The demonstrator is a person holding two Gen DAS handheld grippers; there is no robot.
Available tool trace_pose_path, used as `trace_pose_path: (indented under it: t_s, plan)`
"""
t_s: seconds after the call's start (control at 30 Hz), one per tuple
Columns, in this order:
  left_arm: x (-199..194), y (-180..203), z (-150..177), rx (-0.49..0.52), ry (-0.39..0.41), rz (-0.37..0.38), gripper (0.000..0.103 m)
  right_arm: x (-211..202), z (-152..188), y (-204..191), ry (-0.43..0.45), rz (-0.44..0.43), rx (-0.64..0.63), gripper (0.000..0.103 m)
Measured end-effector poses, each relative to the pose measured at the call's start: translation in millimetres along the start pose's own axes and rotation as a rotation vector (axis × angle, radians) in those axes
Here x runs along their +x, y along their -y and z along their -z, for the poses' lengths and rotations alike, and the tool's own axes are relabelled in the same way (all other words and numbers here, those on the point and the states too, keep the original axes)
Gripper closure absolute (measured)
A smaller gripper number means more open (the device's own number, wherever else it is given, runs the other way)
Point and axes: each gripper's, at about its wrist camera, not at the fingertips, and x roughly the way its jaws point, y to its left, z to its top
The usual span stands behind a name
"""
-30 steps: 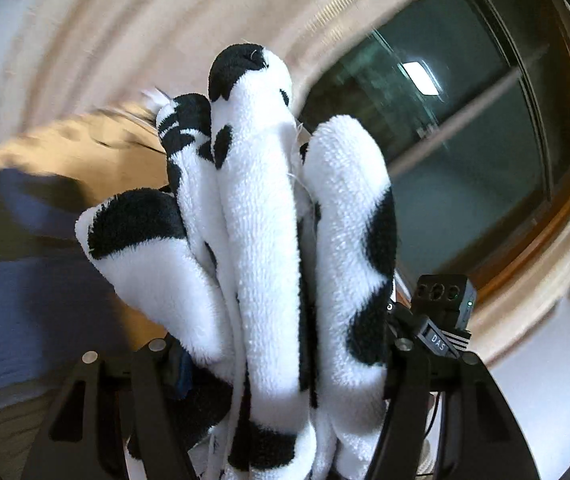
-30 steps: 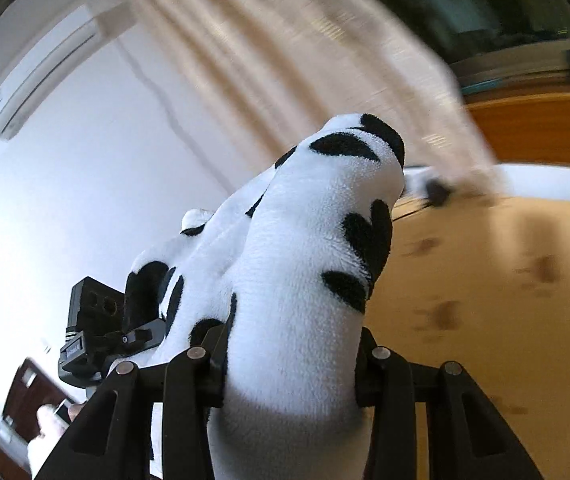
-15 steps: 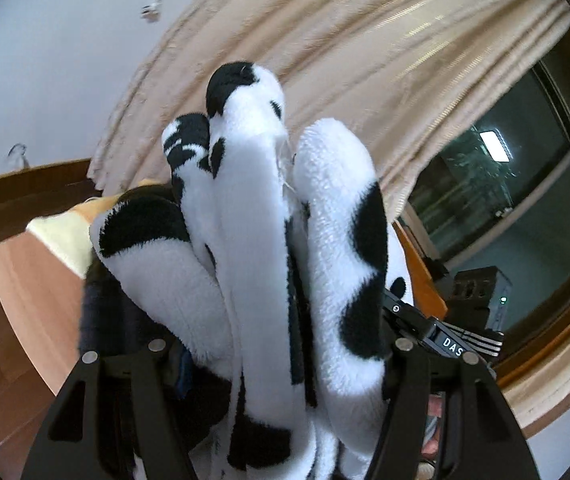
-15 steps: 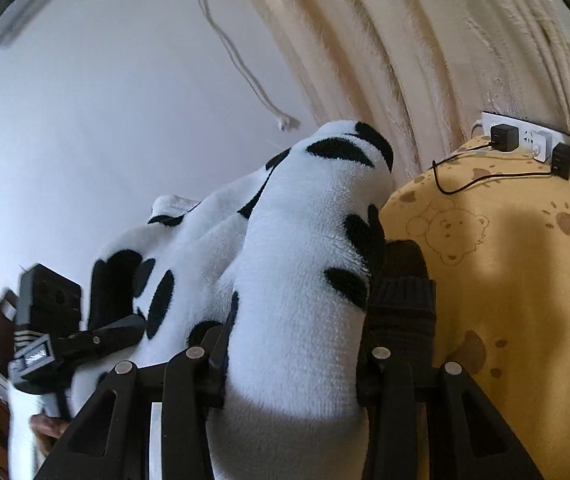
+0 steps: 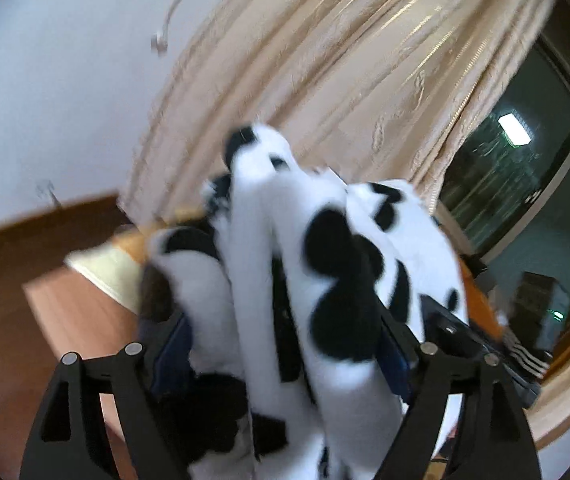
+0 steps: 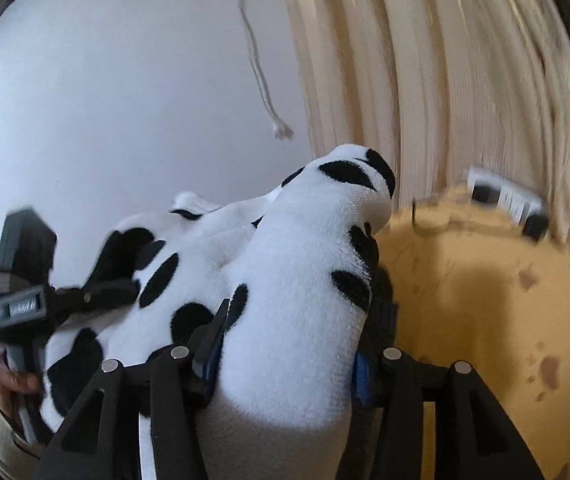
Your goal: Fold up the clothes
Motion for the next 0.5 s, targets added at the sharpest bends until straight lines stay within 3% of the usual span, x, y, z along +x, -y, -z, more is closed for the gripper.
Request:
trace_pose_path:
  t_s: [0.07,0.1,0.13,0.2,0.33,0.4,0.5]
  plan:
    - [-16,15,-5,0.044,0.065,-0.036,0.007,-14,1,-5,0.049,0.014,-0.031,0.043]
    - [-24,23,-8,0.061,0.094,-0.030,0.005,-10,0,-2,0.032,0.006,-0.014,0.037]
    - [-32,31,-11,0.077,0.122,-0.024,0.000,-6,-1,1,0.015,-0.003,0.002,0.036]
    - [-39,47,-12,0.088,0.139,0.023,0.000,11,-5,8,-0.035,0.003,0.027,0.036]
    - [-24,68,-6,0.127,0.079,0.070,0.000,48,-11,24,-0.131,0.034,0.045,0.034]
    - [-6,73,-1,0.158,0.020,0.064,0.000,45,-6,25,-0.142,0.033,0.044,0.027]
    - [31,73,7,0.190,-0.053,-0.033,0.000,33,-5,34,-0.118,0.025,0.084,0.025]
